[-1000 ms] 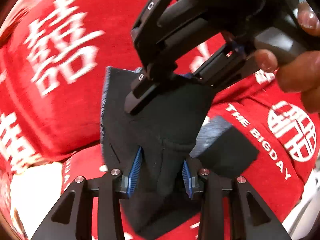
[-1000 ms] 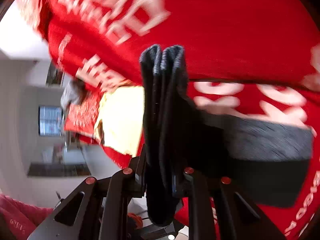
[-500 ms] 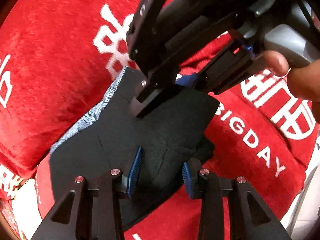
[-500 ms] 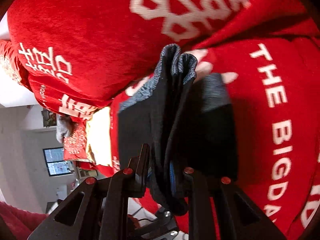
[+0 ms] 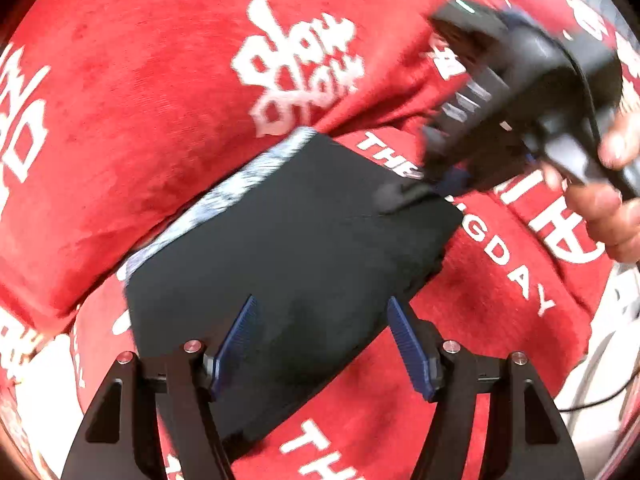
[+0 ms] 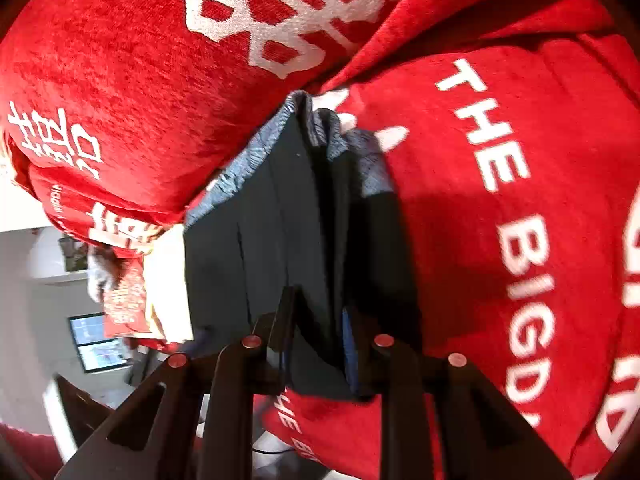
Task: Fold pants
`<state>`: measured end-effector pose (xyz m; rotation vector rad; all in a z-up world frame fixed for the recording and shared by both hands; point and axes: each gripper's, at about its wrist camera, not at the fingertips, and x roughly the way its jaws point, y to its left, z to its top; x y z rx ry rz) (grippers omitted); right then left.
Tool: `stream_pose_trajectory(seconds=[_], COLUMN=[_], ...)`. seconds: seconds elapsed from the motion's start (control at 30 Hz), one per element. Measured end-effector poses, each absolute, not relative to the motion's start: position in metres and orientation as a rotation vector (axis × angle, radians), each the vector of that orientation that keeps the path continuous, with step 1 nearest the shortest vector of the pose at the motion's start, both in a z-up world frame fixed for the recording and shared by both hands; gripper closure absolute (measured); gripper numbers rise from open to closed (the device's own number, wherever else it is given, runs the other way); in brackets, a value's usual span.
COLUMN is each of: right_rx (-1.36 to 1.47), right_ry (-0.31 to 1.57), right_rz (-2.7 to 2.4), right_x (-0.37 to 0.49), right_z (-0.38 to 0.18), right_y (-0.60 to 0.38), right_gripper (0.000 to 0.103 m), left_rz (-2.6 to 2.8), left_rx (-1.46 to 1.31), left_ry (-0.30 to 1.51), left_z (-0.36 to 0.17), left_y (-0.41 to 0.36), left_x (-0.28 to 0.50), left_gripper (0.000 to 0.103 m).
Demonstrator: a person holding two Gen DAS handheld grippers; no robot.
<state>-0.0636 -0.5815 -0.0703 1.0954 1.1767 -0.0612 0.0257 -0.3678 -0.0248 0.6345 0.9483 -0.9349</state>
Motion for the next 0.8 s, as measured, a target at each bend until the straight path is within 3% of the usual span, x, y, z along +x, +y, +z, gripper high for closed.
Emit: stream_pose_trajectory(seconds=[0.33,0.57,0.8], right_rx=[0.951,0.819,0.651], right_ry=[1.243,1.162,1.242], right_rz=[-0.262,-0.374,-0.324], right_x=[-0.085,-0.090,-0.062], right_z=[-0.063,-0.022,-0.026], right_y=[-0.569,-0.552,-0.507], right_gripper=[0.082,0.082,0.082], left_rz=[-0.583,-0.579,-0.558], left_rx=[0.419,0.378,0.352], left_ry=[1.200,1.319,1.317], left_z=[-0.048,-0.090,-0.095], left_y=[-0.297,-0.277,-0.270], left_x=[0.132,0.131,0.133], left_gripper=[0.034,0.034,0.021])
